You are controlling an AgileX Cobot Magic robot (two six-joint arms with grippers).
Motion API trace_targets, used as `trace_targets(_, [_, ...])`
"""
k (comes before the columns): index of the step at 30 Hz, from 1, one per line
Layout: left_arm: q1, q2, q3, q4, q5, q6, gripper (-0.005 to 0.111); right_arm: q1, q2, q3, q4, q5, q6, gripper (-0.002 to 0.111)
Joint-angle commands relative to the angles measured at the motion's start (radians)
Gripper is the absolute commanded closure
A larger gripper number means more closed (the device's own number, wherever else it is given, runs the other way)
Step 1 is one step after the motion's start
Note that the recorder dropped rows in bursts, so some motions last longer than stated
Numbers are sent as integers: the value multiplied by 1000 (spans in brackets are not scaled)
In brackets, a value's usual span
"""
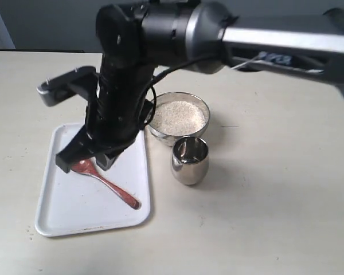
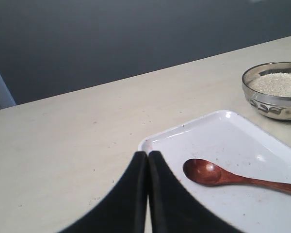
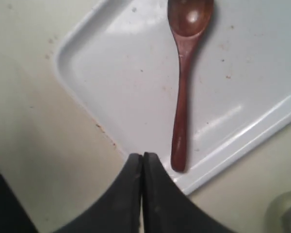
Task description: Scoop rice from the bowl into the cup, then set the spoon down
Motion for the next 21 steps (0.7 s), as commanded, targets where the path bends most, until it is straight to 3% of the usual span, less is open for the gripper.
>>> trace_targets(1, [-5, -4, -2, -7, -15, -5, 106, -5, -185, -5, 32, 66, 0, 108])
trace_targets(13, [-5, -4, -2, -7, -15, -5, 106, -5, -600, -5, 30, 135, 0, 108])
trace_targets(16, [-5, -4, -2, -7, -15, -5, 106, -5, -653, -5, -82, 81, 15, 108])
trace_targets(21, [-5, -4, -2, -7, -15, -5, 106, -5, -733, -3, -436, 32, 354, 108])
